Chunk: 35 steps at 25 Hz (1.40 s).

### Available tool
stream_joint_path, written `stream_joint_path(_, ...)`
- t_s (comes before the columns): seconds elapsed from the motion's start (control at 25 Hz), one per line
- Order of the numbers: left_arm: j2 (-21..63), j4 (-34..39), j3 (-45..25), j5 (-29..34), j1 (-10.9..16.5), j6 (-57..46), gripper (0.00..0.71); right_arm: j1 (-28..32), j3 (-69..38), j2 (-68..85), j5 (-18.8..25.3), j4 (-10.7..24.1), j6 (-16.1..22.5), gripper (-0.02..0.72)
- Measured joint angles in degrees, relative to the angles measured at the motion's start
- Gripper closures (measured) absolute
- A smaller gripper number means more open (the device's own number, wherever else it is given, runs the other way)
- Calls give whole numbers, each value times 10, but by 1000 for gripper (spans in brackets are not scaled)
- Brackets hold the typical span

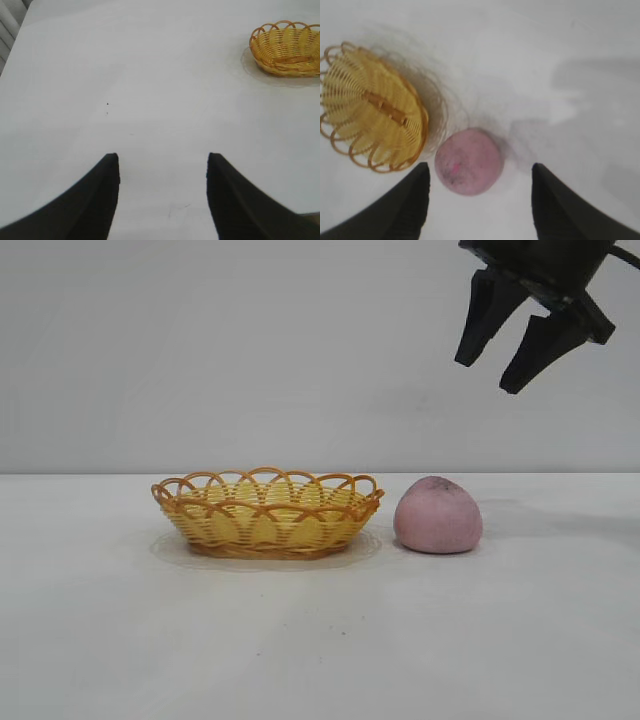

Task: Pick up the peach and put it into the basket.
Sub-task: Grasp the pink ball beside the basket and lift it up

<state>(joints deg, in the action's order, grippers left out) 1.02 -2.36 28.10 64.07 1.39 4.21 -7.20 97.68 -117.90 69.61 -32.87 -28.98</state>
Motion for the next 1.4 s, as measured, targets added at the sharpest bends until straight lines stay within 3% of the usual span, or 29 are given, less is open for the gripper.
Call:
stream_joint_path(0.28, 0, 0, 0, 0, 0, 0, 375, -18, 0, 6, 1, 26, 10, 321)
stream_joint_path(0.56, 0, 0, -1, 0, 0, 0, 375, -131, 0, 6, 3, 163, 61, 321)
stream_joint_path(0.84, 0, 0, -1, 0, 0, 0, 375, -173, 0, 1, 6, 211, 96, 321)
stream_joint_path(1.4, 0, 0, -1, 0, 0, 0, 375, -176, 0, -67, 5, 225, 116, 321)
